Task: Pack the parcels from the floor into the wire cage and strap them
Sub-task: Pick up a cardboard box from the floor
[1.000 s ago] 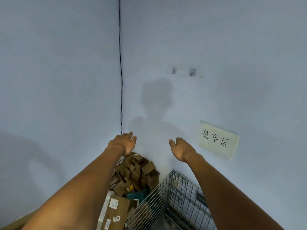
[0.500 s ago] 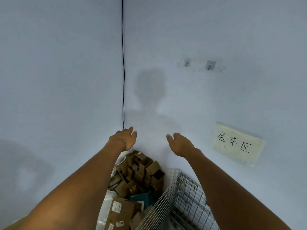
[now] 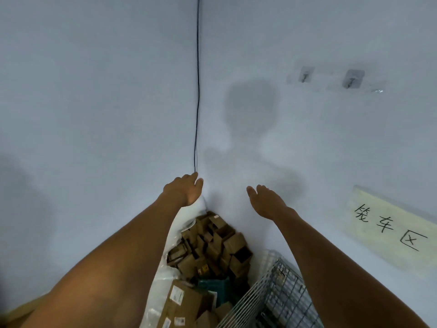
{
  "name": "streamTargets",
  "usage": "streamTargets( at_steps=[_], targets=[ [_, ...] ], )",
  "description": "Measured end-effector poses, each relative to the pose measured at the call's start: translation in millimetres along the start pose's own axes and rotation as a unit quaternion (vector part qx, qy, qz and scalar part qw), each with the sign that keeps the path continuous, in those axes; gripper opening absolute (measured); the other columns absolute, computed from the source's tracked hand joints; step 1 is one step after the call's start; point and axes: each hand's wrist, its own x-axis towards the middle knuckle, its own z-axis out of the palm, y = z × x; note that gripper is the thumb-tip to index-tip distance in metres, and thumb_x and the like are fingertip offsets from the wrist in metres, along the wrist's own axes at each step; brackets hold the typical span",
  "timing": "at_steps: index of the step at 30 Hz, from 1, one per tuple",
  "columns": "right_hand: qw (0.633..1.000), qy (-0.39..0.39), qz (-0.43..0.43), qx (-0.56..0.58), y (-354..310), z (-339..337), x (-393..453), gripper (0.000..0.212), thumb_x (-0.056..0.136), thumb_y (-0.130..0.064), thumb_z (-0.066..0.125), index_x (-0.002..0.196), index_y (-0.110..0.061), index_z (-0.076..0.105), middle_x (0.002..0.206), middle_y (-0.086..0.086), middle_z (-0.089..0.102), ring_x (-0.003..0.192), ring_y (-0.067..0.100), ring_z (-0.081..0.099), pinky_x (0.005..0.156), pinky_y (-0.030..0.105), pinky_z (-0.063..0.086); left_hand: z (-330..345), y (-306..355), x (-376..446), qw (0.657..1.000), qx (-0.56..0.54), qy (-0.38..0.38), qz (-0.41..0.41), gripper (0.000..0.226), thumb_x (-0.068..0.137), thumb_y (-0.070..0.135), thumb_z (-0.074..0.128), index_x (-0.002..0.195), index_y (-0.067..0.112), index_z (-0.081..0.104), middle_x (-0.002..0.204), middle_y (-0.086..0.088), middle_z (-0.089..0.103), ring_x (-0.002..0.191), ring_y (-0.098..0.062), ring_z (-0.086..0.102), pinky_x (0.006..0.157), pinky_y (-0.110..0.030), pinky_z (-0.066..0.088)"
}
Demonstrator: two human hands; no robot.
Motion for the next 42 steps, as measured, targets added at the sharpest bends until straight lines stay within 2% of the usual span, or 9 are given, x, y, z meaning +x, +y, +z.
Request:
streamTargets(
  at_steps=[10, 14, 19, 22, 28, 31, 35, 38, 42],
  targets=[
    [0.998, -0.057, -0.020, -0.010, -25, 75, 52, 0.067, 0.108, -0.050, 0.020, 0.154, -0.002, 0.033, 0.158, 0.021, 0.038, 0.142, 0.037, 0.041, 0.115, 0.047, 0.033, 55, -59, 55, 0.999, -0.036, -0.021, -0.013, 0.068, 0.107, 0.058, 0.014, 0.166, 0.025, 0.018, 0.173, -0.004, 0.019, 0.159, -0.029, 0.021, 0.129, -0.049, 0.016],
    [0.994, -0.081, -0.066, -0.019, -33, 138, 66, 0.052, 0.109, -0.034, 0.032, 0.151, -0.005, 0.034, 0.149, 0.026, 0.043, 0.135, 0.042, 0.045, 0.108, 0.051, 0.038, 99, -101, 72, 0.996, -0.055, -0.063, -0.037, 0.069, 0.107, 0.054, 0.013, 0.151, 0.008, 0.041, 0.160, -0.017, 0.041, 0.147, -0.037, 0.039, 0.123, -0.053, 0.026],
    [0.989, -0.145, -0.033, -0.009, -35, 239, 77, 0.057, 0.105, -0.045, 0.027, 0.144, -0.009, 0.047, 0.145, 0.021, 0.052, 0.131, 0.040, 0.050, 0.110, 0.047, 0.038, 175, -152, 84, 0.986, -0.099, -0.112, -0.078, 0.062, 0.110, 0.045, 0.018, 0.154, 0.007, 0.040, 0.160, -0.018, 0.042, 0.147, -0.037, 0.040, 0.121, -0.044, 0.029],
    [0.984, -0.178, -0.011, 0.015, -30, 296, 78, 0.055, 0.107, -0.044, 0.025, 0.137, -0.006, 0.050, 0.139, 0.023, 0.054, 0.128, 0.044, 0.051, 0.100, 0.045, 0.040, 228, -183, 92, 0.976, -0.121, -0.144, -0.113, 0.062, 0.111, 0.049, 0.016, 0.159, 0.017, 0.036, 0.166, -0.012, 0.036, 0.152, -0.031, 0.034, 0.122, -0.038, 0.024],
    [0.965, -0.256, 0.043, 0.047, -18, 400, 64, 0.057, 0.111, -0.040, 0.026, 0.156, -0.005, 0.030, 0.158, 0.021, 0.036, 0.144, 0.041, 0.036, 0.112, 0.047, 0.033, 327, -241, 85, 0.960, -0.152, -0.199, -0.122, 0.055, 0.112, 0.040, 0.016, 0.152, 0.012, 0.043, 0.155, -0.018, 0.048, 0.142, -0.037, 0.046, 0.111, -0.040, 0.034],
    [0.955, -0.274, 0.084, 0.069, -21, 465, 59, 0.059, 0.109, -0.047, 0.026, 0.155, -0.010, 0.034, 0.158, 0.016, 0.040, 0.144, 0.036, 0.038, 0.113, 0.046, 0.032, 376, -273, 81, 0.945, -0.180, -0.220, -0.162, 0.057, 0.111, 0.039, 0.019, 0.151, 0.008, 0.044, 0.155, -0.021, 0.048, 0.142, -0.039, 0.046, 0.115, -0.046, 0.035],
    [0.935, -0.328, 0.102, 0.083, -15, 559, 54, 0.058, 0.104, -0.056, 0.023, 0.142, -0.018, 0.045, 0.145, 0.012, 0.051, 0.137, 0.034, 0.046, 0.106, 0.040, 0.032, 454, -323, 75, 0.908, -0.238, -0.233, -0.254, 0.069, 0.106, 0.056, 0.015, 0.152, 0.016, 0.047, 0.156, -0.016, 0.049, 0.142, -0.032, 0.047, 0.105, -0.036, 0.030],
    [0.925, -0.356, 0.120, 0.054, 3, 623, 64, 0.062, 0.094, -0.067, 0.018, 0.135, -0.028, 0.044, 0.145, 0.007, 0.050, 0.135, 0.034, 0.047, 0.113, 0.059, 0.031, 516, -356, 76, 0.881, -0.280, -0.235, -0.301, 0.071, 0.105, 0.058, 0.013, 0.151, 0.016, 0.048, 0.156, -0.014, 0.050, 0.141, -0.029, 0.047, 0.098, -0.030, 0.023],
    [0.927, -0.335, 0.169, 0.027, 34, 707, 95, 0.053, 0.099, -0.058, 0.025, 0.141, -0.028, 0.040, 0.148, 0.009, 0.045, 0.136, 0.036, 0.043, 0.113, 0.060, 0.031, 606, -388, 83, 0.827, -0.350, -0.257, -0.358, 0.074, 0.102, 0.062, 0.016, 0.156, 0.020, 0.043, 0.159, -0.013, 0.046, 0.145, -0.029, 0.045, 0.117, -0.037, 0.029]
  ],
)
